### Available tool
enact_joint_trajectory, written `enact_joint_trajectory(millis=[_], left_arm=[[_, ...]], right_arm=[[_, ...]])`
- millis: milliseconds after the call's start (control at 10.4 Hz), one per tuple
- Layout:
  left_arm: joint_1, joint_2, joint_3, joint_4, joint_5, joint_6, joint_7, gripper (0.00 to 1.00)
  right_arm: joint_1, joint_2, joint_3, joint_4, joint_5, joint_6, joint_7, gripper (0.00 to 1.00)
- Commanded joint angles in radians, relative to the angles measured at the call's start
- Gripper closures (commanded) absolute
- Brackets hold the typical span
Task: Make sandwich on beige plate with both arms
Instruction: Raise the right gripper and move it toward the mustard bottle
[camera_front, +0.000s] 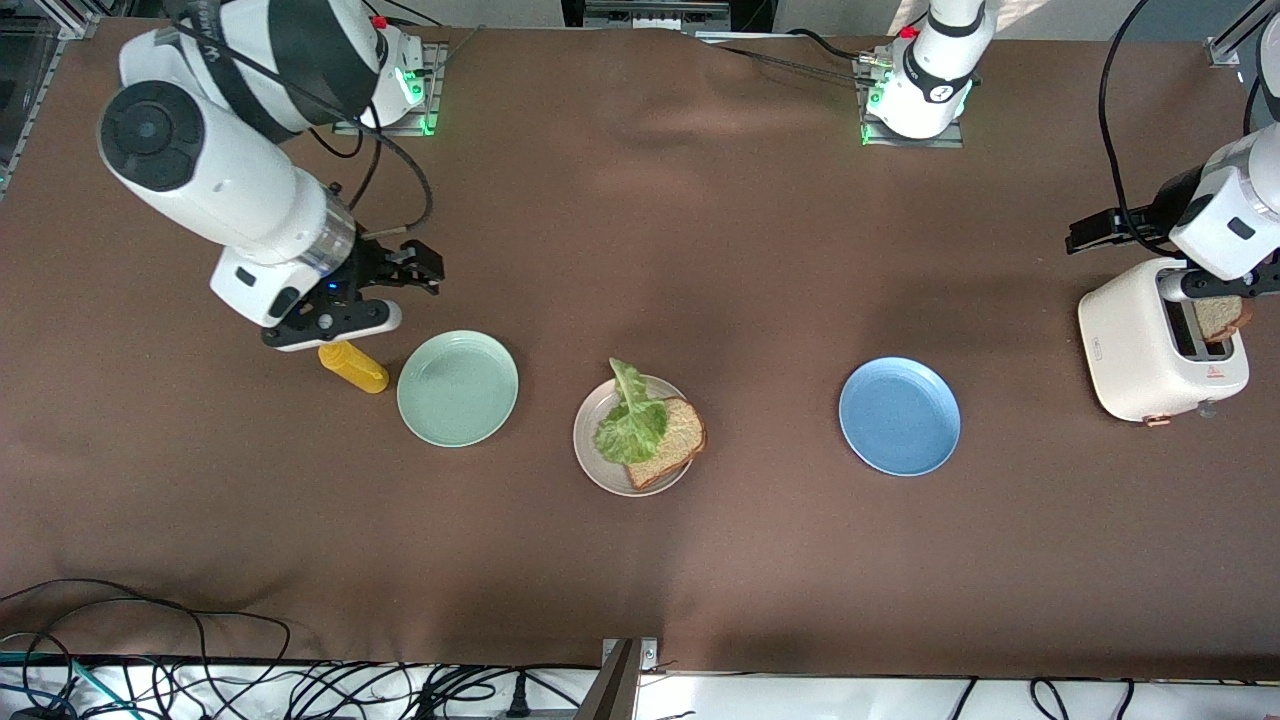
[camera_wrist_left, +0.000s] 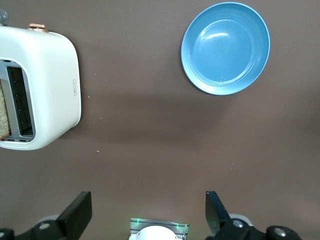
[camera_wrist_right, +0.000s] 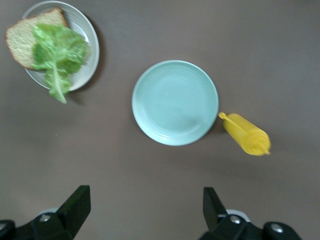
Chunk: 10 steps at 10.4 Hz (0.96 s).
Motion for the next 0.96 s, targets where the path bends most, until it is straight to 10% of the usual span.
enact_joint_trajectory(millis=[0, 577, 866], left_arm=[[0.012, -0.012, -0.004, -0.009, -0.022, -0.009, 0.026, 0.0], [0.018, -0.012, -0.004, -0.009, -0.022, -0.012, 0.026, 0.0], [0.026, -0.012, -0.004, -0.012, -0.022, -0.012, 0.027, 0.0]], right_arm=[[-0.026, -0.096, -0.077, -0.196, -0.005, 0.025, -0.162, 0.0], [-0.15, -0.053, -0.263, -0.327, 0.014, 0.157, -0.76, 0.0], [-0.221, 0.06, -0.281, -0.324, 0.18, 0.251, -1.094, 0.0]])
